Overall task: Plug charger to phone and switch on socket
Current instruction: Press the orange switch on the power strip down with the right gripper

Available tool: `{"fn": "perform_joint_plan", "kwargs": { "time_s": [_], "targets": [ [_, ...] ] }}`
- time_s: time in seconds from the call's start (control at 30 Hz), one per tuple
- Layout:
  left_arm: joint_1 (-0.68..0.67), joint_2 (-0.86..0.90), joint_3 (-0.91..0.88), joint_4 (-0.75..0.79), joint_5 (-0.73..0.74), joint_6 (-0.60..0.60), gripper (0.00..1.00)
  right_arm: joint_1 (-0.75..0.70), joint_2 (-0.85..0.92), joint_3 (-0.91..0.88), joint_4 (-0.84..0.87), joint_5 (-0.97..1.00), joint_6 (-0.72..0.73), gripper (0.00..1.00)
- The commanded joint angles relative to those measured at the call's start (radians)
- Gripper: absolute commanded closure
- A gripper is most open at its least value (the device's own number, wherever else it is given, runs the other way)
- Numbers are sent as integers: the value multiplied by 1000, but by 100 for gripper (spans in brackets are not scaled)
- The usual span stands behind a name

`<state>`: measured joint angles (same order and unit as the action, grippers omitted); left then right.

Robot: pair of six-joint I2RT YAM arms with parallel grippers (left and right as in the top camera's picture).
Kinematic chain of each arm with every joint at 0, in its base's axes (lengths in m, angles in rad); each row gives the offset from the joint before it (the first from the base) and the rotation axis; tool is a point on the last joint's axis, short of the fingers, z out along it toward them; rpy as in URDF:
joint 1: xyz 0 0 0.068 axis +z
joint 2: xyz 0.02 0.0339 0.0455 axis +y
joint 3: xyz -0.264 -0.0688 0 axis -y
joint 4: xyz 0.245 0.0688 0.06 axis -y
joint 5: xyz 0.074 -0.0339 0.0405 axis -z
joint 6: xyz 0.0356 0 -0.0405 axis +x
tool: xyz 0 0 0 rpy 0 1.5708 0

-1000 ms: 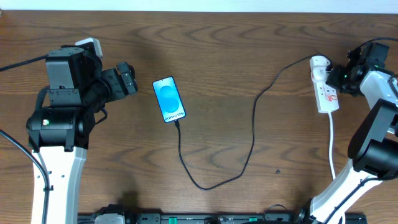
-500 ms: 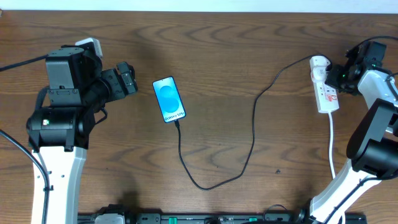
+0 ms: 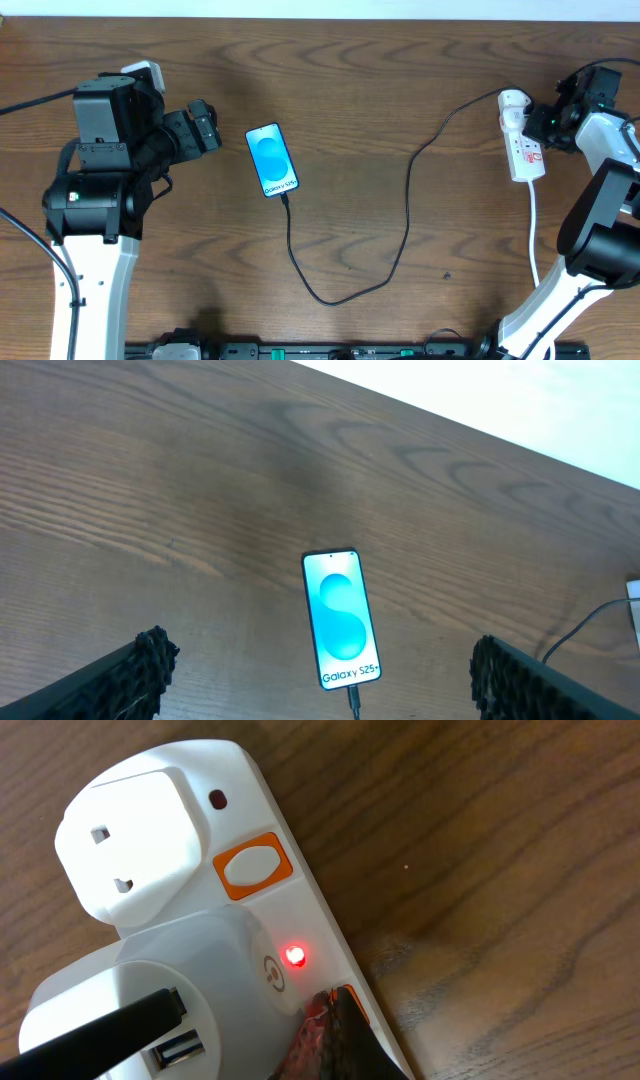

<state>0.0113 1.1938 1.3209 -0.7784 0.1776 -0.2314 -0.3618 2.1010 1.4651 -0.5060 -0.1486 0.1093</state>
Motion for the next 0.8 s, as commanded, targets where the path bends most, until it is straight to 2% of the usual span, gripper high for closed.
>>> {"fn": "perform_joint_plan", "kwargs": {
  "time_s": [0.0, 0.53, 0.63, 0.77],
  "targets": [
    [3, 1, 0, 1, -3, 6, 4, 145, 93, -56, -45, -446, -22, 99],
    [3, 1, 0, 1, -3, 6, 4, 145, 93, -56, -66, -562, -29, 99],
    [3, 1, 0, 1, -3, 6, 4, 140, 87, -55, -66, -519, -36, 99],
    [3, 1, 0, 1, -3, 5, 4, 109, 36, -42, -71, -344, 4, 99]
  ]
}}
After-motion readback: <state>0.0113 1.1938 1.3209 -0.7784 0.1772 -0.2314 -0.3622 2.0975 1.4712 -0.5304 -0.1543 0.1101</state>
